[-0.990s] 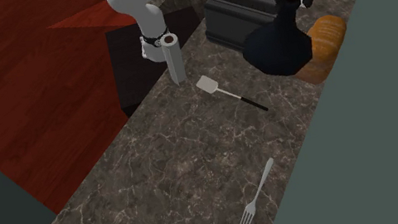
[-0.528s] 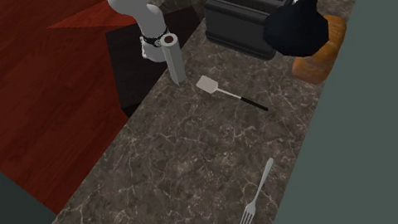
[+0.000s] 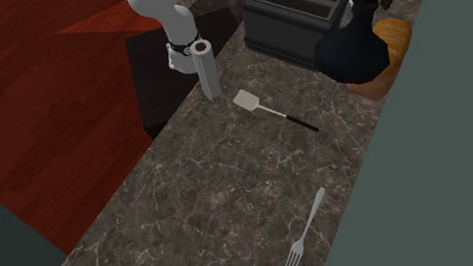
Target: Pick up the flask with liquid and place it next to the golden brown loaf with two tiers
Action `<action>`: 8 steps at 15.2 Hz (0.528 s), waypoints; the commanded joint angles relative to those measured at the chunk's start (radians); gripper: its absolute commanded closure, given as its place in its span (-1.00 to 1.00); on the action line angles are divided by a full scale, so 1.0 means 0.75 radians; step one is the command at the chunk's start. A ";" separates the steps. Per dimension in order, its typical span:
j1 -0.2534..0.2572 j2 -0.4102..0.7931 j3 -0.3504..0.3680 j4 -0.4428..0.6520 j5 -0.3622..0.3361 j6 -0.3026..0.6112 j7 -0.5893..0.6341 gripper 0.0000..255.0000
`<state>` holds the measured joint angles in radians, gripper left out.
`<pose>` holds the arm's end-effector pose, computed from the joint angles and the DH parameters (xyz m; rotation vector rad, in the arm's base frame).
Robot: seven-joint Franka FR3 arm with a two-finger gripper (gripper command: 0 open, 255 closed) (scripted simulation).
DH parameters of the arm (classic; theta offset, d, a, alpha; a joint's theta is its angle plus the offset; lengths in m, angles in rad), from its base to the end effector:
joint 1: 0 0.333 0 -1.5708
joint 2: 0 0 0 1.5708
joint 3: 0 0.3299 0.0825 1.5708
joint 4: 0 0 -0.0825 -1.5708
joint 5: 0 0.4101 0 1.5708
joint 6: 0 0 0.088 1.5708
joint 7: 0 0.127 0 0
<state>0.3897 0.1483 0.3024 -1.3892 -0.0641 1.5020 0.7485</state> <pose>0.4912 0.3773 0.6169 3.1060 -0.0969 -0.0134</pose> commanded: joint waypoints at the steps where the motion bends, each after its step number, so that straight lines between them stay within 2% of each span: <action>1: -0.003 -0.013 -0.001 -0.049 0.004 0.040 -0.002 1.00; 8: -0.011 -0.045 -0.005 -0.216 0.013 0.177 -0.004 1.00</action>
<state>0.3819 0.1204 0.2990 -1.5348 -0.0556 1.6209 0.7452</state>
